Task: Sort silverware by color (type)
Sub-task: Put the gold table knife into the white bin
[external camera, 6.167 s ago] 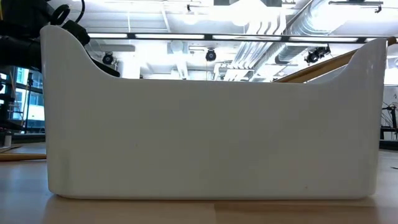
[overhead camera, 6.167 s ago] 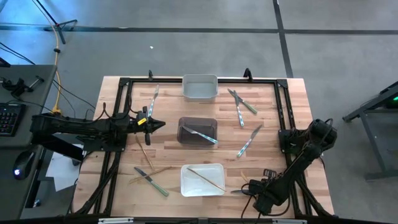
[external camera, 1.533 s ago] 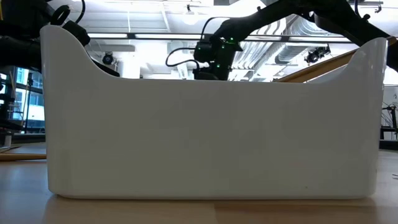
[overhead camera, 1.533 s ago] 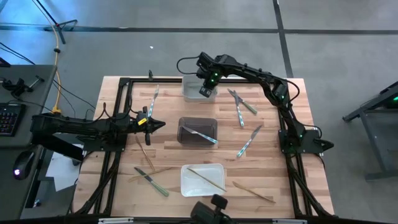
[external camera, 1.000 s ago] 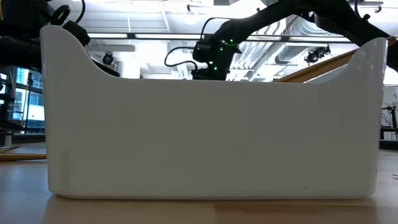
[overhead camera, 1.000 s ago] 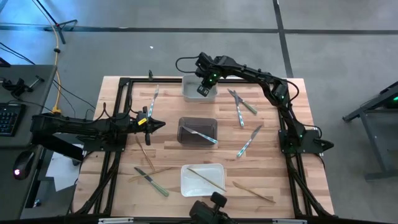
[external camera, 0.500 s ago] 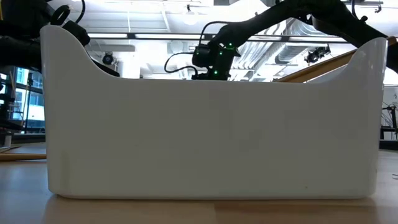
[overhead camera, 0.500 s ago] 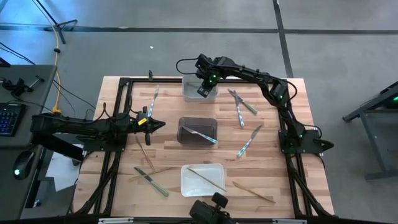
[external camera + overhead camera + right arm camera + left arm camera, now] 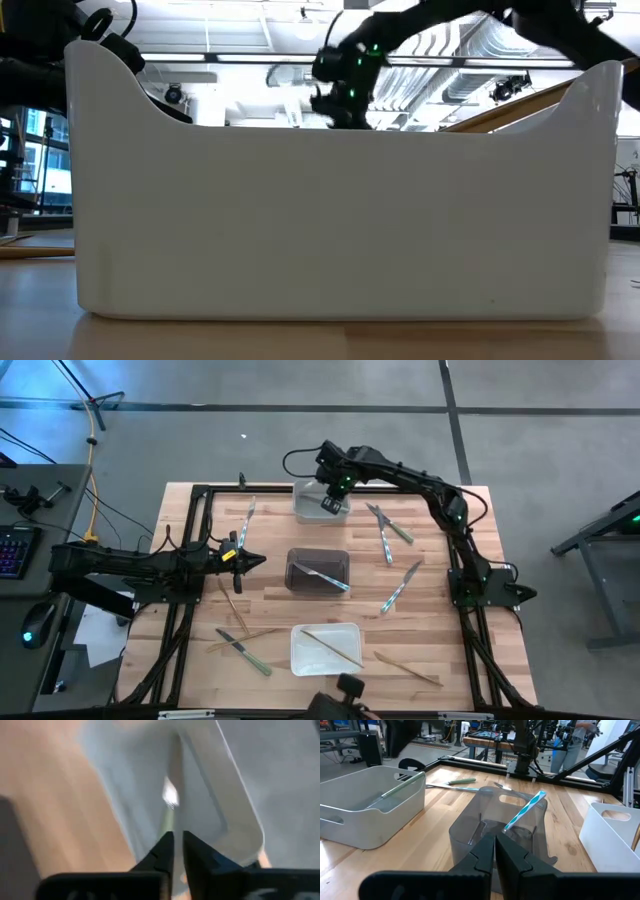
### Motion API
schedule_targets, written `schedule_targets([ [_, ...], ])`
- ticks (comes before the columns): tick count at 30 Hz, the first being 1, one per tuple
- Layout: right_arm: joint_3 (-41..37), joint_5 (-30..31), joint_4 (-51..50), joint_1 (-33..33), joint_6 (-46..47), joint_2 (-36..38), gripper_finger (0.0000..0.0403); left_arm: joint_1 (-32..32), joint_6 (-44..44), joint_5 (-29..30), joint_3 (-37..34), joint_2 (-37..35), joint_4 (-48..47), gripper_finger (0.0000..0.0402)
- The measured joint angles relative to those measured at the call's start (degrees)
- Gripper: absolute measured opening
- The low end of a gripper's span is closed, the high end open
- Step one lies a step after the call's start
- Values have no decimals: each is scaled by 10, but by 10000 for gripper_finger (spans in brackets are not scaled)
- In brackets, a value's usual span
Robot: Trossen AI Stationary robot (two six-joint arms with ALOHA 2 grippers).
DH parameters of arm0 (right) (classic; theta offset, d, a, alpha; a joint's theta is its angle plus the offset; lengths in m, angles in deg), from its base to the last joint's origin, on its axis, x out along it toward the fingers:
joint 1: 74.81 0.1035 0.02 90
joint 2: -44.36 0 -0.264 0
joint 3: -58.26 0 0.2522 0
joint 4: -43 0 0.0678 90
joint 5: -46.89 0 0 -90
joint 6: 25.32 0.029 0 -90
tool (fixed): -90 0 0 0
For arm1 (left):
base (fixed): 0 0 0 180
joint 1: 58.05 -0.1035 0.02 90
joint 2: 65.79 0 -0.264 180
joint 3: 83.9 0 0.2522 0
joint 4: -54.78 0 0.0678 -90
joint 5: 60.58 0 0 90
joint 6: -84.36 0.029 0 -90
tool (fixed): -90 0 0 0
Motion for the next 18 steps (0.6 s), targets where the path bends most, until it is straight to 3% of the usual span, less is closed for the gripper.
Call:
schedule_targets([
  [7, -135, -21, 194, 26, -29, 66, 2, 0, 0, 0, 0, 0, 0, 10],
  [14, -410, -57, 491, 57, 3, 205, 1, 0, 0, 2, 0, 0, 0, 10],
  [18, -559, -57, 610, 84, 31, 313, 0, 0, 0, 2, 0, 0, 0, 10],
])
